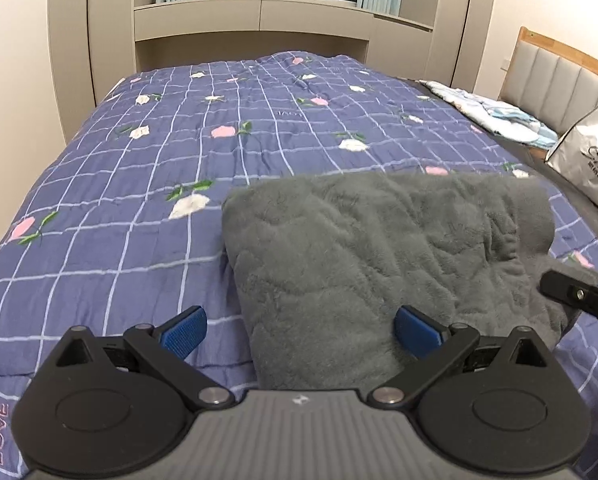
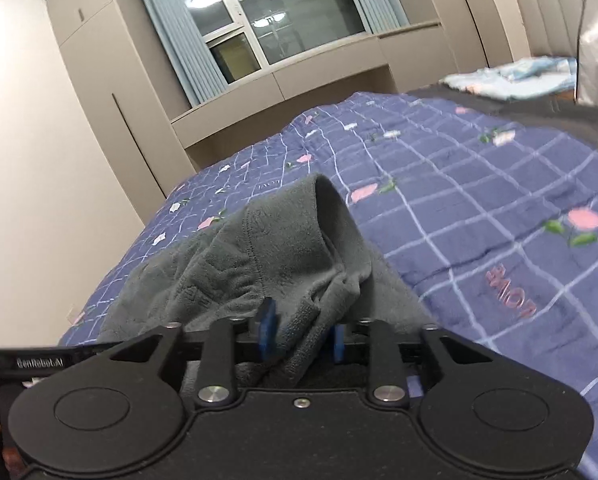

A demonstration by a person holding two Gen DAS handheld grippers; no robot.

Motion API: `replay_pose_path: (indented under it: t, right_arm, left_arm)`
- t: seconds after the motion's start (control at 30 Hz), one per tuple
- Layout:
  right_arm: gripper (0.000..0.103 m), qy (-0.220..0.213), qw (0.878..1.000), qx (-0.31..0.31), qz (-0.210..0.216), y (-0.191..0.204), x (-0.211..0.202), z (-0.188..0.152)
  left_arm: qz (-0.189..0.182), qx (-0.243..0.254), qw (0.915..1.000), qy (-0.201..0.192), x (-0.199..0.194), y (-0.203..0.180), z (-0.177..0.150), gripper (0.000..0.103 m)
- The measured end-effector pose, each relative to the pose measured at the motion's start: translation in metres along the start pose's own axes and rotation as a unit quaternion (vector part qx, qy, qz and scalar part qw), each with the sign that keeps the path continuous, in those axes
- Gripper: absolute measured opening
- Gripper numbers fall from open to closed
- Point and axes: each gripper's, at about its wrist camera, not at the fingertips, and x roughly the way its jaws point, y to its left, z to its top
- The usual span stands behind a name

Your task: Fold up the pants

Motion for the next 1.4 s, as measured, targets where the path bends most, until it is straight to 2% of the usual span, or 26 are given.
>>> replay_pose_path:
  t: [0.03,0.1,0.2,0.27,0.37,0.47,0.7,0.8,1.07,1.4]
  right_arm:
    - [0.048,-0.005,1.000,-0.013,-0.007,0.002,-0.004,0.002]
    - [0.079,-0.024,0.998,-0.052,-0.028,0.008,-0.011,0.009]
    - [0.094,-0.057,0.990,-0.114,-0.061,0.022,-0.013,0.022]
    - [0.100,-0.064,0.983,-0.155,-0.079,0.033,-0.001,0.032]
    - [0.102,-0.072,0.969,-0.223,-0.083,0.050,0.025,0.041]
    - [0.102,-0.066,0.954,-0.272,-0.110,0.055,0.058,0.043]
    - [0.102,-0.036,0.944,-0.299,-0.132,0.039,0.101,0.032]
    - [0.102,-0.023,0.950,-0.282,-0.130,0.029,0.108,0.022]
    - [0.102,-0.001,0.970,-0.223,-0.100,0.003,0.117,0.019]
    - [0.102,0.003,0.977,-0.198,-0.081,-0.003,0.113,0.021]
  left_arm:
    - [0.001,0.000,1.0000,-0.005,-0.002,0.000,0.003,0.102]
    - [0.010,-0.002,0.9997,-0.024,-0.006,0.001,0.011,0.102]
    - [0.035,-0.011,0.9981,-0.049,-0.004,0.001,0.025,0.102]
    - [0.062,-0.011,0.9967,-0.052,0.003,-0.002,0.034,0.102]
    - [0.076,-0.001,0.9954,-0.058,0.016,-0.009,0.044,0.102]
    - [0.095,0.017,0.9942,-0.048,0.033,-0.016,0.048,0.102]
    - [0.110,0.009,0.9935,-0.026,0.060,-0.023,0.036,0.102]
    - [0.111,0.011,0.9935,-0.025,0.065,-0.024,0.032,0.103]
    - [0.120,0.019,0.9923,-0.024,0.076,-0.029,0.027,0.103]
    - [0.119,0.022,0.9923,-0.029,0.072,-0.028,0.027,0.103]
